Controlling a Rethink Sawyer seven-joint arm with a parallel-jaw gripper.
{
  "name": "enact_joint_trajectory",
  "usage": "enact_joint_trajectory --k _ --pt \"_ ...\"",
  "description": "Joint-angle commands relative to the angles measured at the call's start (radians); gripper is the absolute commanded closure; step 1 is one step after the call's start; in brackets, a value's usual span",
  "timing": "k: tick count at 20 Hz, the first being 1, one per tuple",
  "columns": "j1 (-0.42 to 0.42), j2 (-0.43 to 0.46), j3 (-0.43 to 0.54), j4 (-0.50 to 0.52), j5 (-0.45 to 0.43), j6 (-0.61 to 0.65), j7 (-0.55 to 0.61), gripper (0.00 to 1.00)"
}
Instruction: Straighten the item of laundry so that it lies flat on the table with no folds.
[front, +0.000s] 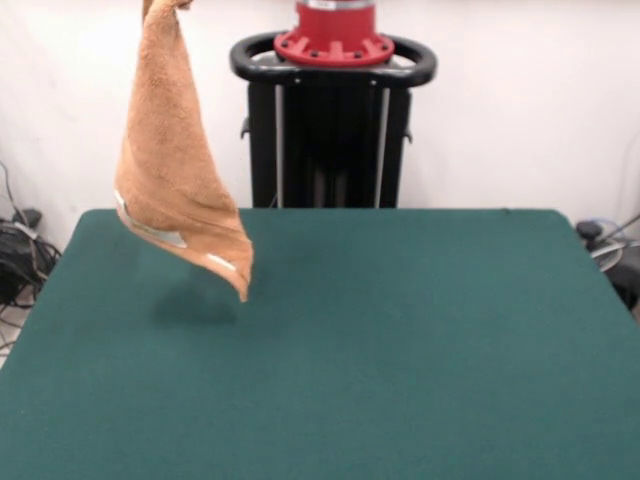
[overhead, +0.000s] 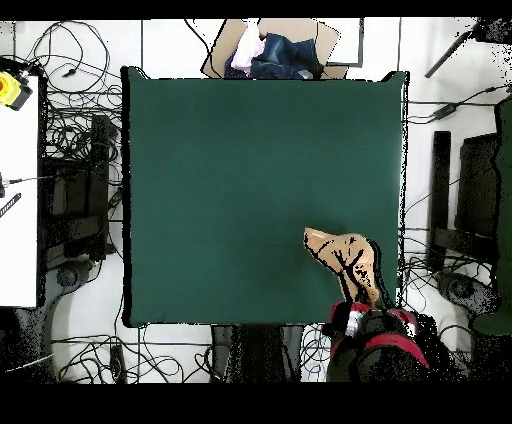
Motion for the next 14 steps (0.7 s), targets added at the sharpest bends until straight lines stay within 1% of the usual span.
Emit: enact_joint_trajectory --k 1,5,14 --pt "-0.033 0.048 0.057 0.124 0.046 -0.129 -0.234 1.00" --pt "-0.045 0.072 0.088 0.150 0.039 -0.185 -0.198 1.00" --pt "-0.017 0.132 0.134 0.211 -0.019 -0.335 -0.001 1.00"
